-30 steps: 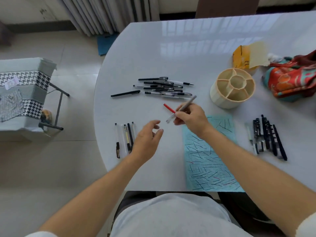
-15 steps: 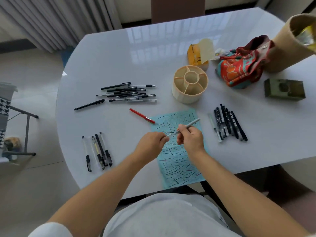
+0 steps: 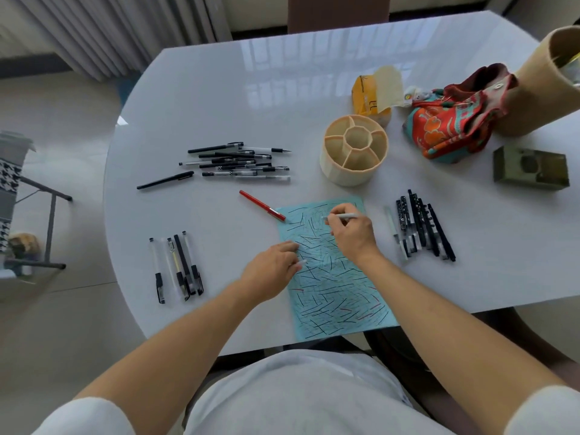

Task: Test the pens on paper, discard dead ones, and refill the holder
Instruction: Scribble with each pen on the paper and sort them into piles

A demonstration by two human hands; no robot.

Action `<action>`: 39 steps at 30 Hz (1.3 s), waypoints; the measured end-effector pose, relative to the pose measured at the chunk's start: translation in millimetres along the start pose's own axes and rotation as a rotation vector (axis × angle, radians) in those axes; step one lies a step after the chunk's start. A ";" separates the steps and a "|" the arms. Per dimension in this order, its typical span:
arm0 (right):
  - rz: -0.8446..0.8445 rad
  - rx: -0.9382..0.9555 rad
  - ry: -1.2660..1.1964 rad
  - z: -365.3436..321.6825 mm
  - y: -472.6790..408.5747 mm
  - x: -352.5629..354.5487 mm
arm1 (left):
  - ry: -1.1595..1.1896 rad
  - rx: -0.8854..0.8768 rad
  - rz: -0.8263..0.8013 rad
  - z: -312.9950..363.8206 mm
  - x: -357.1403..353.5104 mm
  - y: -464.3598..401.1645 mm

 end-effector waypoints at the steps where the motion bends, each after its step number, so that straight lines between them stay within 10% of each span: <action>1: -0.033 0.055 0.060 -1.8 0.1 -2.9 | 0.006 0.011 -0.013 -1.2 -1.1 0.2; 14: 0.125 -0.086 -0.077 6.2 -5.5 28.7 | 0.056 0.040 -0.034 -1.4 3.0 -2.4; 22: -0.168 -0.238 -0.469 4.5 47.7 21.5 | 0.153 0.072 0.073 11.2 17.8 -3.0; 39: -0.176 -0.305 -0.502 7.7 66.6 12.3 | 0.199 0.104 0.062 41.1 32.5 -6.2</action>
Point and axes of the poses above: each hand's wrist, its own y-axis away from the middle knuckle, its own x-axis out of the back of the hand, z = x × y, the point moved 5 cm from there along -y, towards the middle knuckle, and after that the axes turned 12 degrees about z, right-handed, at the moved point
